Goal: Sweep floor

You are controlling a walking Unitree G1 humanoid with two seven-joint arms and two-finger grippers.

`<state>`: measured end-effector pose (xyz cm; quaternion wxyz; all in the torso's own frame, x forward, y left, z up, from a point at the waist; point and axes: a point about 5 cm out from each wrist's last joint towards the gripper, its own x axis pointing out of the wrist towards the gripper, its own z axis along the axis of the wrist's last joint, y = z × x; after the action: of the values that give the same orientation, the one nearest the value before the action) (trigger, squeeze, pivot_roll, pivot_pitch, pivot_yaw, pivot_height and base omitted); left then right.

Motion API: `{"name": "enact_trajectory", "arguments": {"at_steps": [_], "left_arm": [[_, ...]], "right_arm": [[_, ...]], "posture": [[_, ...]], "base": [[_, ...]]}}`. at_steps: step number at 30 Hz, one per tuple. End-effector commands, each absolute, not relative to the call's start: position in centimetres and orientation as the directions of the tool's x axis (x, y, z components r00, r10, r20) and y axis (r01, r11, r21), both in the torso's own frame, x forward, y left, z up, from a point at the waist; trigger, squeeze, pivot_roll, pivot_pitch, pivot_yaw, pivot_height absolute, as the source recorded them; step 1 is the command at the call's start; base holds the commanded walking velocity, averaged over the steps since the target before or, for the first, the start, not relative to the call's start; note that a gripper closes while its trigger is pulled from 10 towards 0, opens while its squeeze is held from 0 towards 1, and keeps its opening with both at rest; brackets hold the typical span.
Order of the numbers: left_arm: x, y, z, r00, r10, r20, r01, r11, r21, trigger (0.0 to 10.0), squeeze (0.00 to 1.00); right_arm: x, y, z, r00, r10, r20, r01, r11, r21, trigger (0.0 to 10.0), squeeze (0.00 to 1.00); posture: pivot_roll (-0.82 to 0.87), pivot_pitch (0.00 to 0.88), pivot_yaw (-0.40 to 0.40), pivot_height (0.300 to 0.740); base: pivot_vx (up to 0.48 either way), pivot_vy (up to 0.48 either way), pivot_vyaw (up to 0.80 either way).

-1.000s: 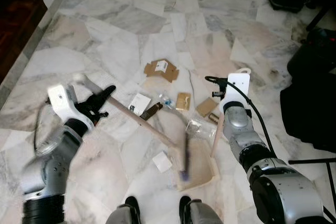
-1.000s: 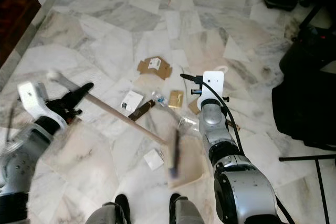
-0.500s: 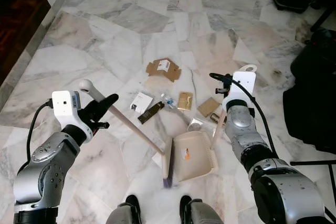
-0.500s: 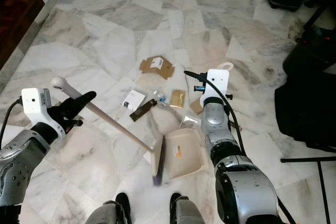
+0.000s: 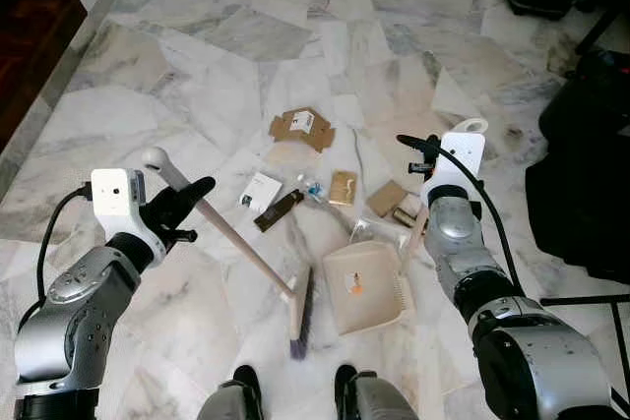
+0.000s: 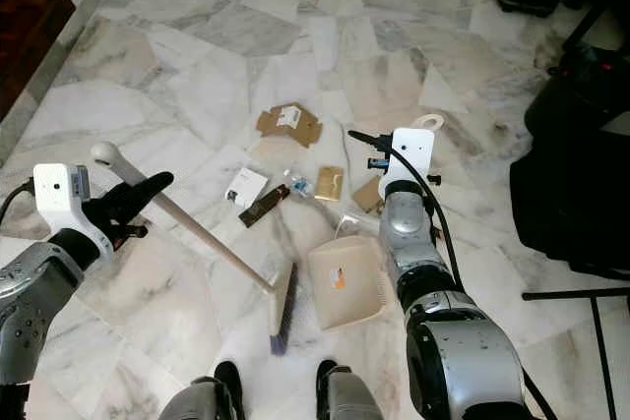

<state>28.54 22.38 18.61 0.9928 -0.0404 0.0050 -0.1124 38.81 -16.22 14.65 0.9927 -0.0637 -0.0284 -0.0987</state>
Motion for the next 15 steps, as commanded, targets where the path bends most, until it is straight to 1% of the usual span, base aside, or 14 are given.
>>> {"name": "enact_trajectory", "arguments": {"at_steps": [1,6,9,12,15], "left_arm": [[28.2,22.9,20.9,0.975,-0.205,0.091,0.205,0.979,0.008,10.0,0.00],[28.1,23.8,22.4,0.974,-0.175,0.143,0.174,0.985,0.018,10.0,0.00],[28.0,24.0,22.1,0.977,-0.178,0.117,0.174,0.984,0.046,10.0,0.00],[27.8,24.1,20.9,0.980,-0.189,0.061,0.184,0.980,0.079,10.0,0.00],[27.5,23.3,18.1,0.965,-0.232,-0.124,0.253,0.949,0.188,10.0,0.00]], "right_arm": [[38.7,-16.2,14.2,0.981,-0.189,0.042,0.192,0.973,-0.130,10.0,0.00],[38.6,-16.1,13.8,0.983,-0.183,0.017,0.184,0.973,-0.137,10.0,0.00],[38.6,-16.0,13.6,0.984,-0.178,0.009,0.177,0.975,-0.135,10.0,0.00],[38.6,-15.8,13.4,0.985,-0.173,-0.007,0.170,0.975,-0.145,10.0,0.00],[38.5,-15.7,13.1,0.986,-0.164,-0.030,0.158,0.975,-0.156,10.0,0.00]], "posture": [[-0.06,0.303,-0.032,0.740],[-0.06,0.304,-0.031,0.740],[-0.06,0.305,-0.031,0.740],[-0.06,0.304,-0.033,0.740],[-0.06,0.303,-0.032,0.740]], "base": [[0.000,0.000,0.00],[0.000,0.000,0.00],[0.000,0.000,0.00],[0.000,0.000,0.00],[0.000,0.000,0.00]]}}
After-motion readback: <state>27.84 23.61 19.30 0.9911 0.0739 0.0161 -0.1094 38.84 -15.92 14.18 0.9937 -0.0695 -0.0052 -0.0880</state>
